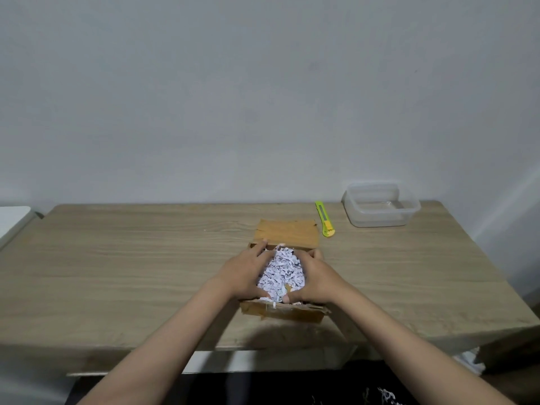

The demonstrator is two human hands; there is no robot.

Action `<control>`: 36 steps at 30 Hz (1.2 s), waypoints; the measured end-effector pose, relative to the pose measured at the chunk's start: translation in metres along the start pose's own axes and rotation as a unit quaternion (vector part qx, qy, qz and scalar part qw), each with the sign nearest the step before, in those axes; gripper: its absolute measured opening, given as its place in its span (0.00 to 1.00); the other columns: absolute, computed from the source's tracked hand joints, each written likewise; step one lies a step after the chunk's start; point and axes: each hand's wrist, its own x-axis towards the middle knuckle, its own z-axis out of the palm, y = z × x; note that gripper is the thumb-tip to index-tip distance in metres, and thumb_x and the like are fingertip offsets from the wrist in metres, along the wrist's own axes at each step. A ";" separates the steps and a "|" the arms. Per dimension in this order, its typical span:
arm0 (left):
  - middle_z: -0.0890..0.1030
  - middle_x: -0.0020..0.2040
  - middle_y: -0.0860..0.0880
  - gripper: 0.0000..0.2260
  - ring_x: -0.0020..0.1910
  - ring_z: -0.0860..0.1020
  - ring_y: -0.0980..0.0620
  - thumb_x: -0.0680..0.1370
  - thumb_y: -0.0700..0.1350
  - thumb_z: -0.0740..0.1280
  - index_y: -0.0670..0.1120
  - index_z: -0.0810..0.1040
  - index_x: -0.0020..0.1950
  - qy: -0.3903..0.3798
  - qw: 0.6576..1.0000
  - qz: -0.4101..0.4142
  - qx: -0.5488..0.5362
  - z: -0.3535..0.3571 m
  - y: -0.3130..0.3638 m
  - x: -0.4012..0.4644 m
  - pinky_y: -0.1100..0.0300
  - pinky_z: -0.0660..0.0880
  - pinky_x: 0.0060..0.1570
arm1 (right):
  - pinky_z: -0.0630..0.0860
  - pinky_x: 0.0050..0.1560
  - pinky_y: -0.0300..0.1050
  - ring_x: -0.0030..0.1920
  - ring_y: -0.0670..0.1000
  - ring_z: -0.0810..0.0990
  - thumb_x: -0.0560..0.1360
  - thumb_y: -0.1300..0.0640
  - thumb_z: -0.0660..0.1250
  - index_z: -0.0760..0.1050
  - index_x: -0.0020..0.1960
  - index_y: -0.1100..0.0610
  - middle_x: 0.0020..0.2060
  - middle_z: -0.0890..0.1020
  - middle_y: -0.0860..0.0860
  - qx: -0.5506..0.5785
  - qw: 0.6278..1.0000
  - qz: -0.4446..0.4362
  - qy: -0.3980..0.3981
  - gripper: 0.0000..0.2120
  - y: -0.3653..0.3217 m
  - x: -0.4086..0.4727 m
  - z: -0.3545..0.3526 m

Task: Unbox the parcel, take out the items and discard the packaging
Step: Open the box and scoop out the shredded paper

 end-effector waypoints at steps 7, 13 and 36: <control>0.64 0.66 0.40 0.40 0.52 0.76 0.40 0.65 0.62 0.73 0.44 0.63 0.69 -0.005 0.987 0.043 0.154 -0.007 0.008 0.009 0.48 0.75 0.47 | 0.72 0.60 0.49 0.62 0.56 0.71 0.58 0.43 0.78 0.58 0.72 0.52 0.62 0.67 0.53 -0.076 0.996 0.020 -0.044 0.49 -0.007 0.010 0.004; 0.70 0.59 0.44 0.35 0.50 0.76 0.42 0.68 0.63 0.70 0.44 0.66 0.67 -0.012 0.979 0.092 0.180 -0.004 0.005 0.009 0.49 0.72 0.43 | 0.70 0.63 0.47 0.64 0.53 0.70 0.58 0.44 0.79 0.59 0.73 0.54 0.66 0.68 0.51 -0.053 0.998 -0.001 -0.036 0.50 -0.004 0.011 0.003; 0.76 0.51 0.43 0.28 0.49 0.75 0.42 0.66 0.59 0.71 0.43 0.69 0.56 -0.030 0.990 0.098 0.100 0.008 0.001 0.032 0.52 0.69 0.46 | 0.70 0.46 0.45 0.53 0.53 0.74 0.59 0.43 0.78 0.68 0.61 0.55 0.54 0.70 0.51 -0.101 0.994 -0.004 -0.029 0.37 0.000 0.016 0.004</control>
